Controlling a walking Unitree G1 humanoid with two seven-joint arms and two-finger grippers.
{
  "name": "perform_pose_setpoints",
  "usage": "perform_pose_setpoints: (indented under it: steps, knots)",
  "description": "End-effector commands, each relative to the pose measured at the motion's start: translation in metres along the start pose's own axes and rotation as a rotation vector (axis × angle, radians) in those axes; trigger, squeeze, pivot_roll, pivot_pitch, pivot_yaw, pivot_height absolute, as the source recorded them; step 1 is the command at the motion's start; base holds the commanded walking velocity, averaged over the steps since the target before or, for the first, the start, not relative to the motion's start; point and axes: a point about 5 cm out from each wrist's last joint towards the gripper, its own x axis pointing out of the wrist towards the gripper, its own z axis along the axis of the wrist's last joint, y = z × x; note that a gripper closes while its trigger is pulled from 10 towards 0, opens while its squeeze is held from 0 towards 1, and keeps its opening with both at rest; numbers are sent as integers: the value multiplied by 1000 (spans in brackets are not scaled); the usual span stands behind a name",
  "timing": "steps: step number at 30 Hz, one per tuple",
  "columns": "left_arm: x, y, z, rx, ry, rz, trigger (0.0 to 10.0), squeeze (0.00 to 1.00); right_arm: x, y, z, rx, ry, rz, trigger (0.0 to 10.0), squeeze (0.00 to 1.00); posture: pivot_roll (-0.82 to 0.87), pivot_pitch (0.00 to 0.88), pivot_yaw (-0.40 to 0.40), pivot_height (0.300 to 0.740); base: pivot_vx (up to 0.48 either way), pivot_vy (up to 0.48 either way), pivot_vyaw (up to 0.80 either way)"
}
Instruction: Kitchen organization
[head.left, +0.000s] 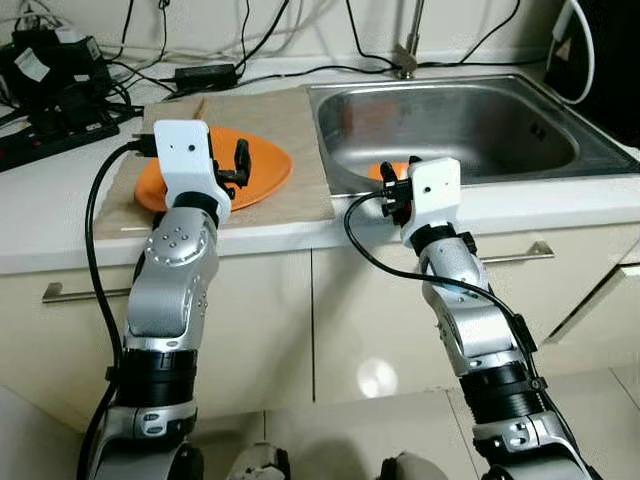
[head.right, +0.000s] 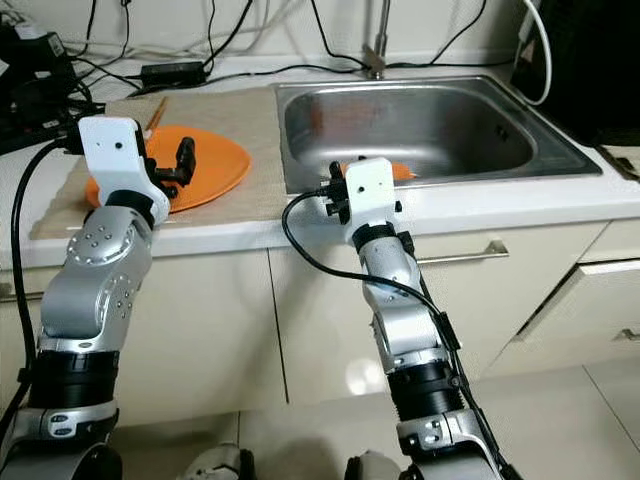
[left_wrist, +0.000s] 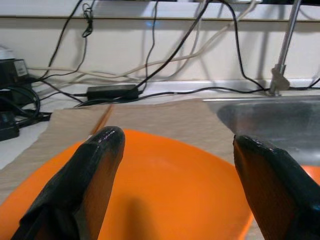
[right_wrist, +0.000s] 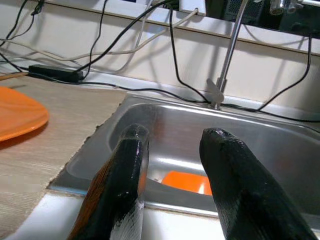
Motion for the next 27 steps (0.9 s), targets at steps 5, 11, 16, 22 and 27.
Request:
perform_pose_setpoints:
  steps: [5,11,16,22,27]
  knots:
    - [-1,2,-3,24,13,22,10000,0,1,2,1,-1,7,10,10000,0,17,0,33,702,0,0,631]
    - [-1,0,-3,43,13,16,10000,0,1,4,0,1,14,8,10000,0,20,0,33,715,0,0,144]
    - [-2,-3,-4,54,16,9,10000,0,0,4,-1,2,16,10,10000,0,22,0,35,715,0,0,0]
    - [-4,-8,-5,56,14,-10,10000,0,-1,5,-2,4,18,15,10000,0,21,0,37,715,0,0,0]
    - [-4,-8,-6,55,18,-9,10000,0,-1,6,-2,1,17,18,10000,0,19,0,38,715,0,0,0]
